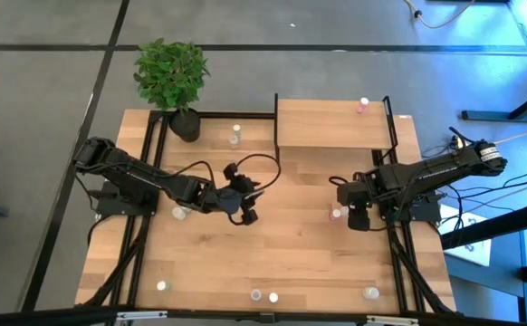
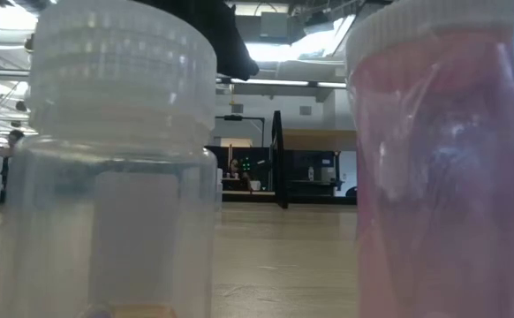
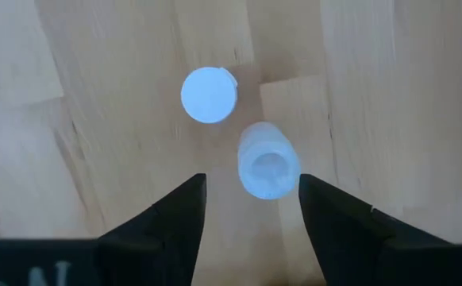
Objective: Pick and place medicine bottles onto shelf by color
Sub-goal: Put the top right white pill bottle on the shelf
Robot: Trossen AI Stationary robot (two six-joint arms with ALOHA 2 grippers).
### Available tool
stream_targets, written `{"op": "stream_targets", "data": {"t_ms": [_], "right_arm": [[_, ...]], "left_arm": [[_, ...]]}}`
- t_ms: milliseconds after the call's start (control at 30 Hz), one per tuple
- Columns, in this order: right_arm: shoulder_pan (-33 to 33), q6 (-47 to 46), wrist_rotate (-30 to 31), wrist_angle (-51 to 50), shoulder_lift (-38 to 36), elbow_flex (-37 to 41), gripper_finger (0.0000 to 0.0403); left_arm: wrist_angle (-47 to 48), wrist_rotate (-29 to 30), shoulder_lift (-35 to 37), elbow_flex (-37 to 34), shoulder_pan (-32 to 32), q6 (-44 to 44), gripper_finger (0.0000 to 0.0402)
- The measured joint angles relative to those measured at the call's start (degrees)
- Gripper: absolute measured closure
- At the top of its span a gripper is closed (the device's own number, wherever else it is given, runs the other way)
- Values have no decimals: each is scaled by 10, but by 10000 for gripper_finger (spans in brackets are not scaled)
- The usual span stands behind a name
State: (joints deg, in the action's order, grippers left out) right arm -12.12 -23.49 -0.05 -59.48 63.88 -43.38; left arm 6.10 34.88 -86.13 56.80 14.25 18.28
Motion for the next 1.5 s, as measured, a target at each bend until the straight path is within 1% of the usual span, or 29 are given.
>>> {"op": "stream_targets", "data": {"t_ms": [167,333,400,533,733,1500], "right_arm": [[0,0,0,1,0,0,199],[0,-2,0,1,0,0,199],[0,-3,0,1,0,0,198],[0,-7,-1,1,0,0,198],[0,-17,0,1,0,0,198],[0,-34,0,17,0,0,198]], "left_arm": [[-14,-114,0,0,-6,-40,278],[-17,-264,0,0,-24,-67,278],[-17,-295,0,0,-28,-69,278],[-17,-298,0,0,-31,-75,278],[-14,-299,0,0,-30,-127,278],[-14,-299,0,0,-30,-127,278]]}}
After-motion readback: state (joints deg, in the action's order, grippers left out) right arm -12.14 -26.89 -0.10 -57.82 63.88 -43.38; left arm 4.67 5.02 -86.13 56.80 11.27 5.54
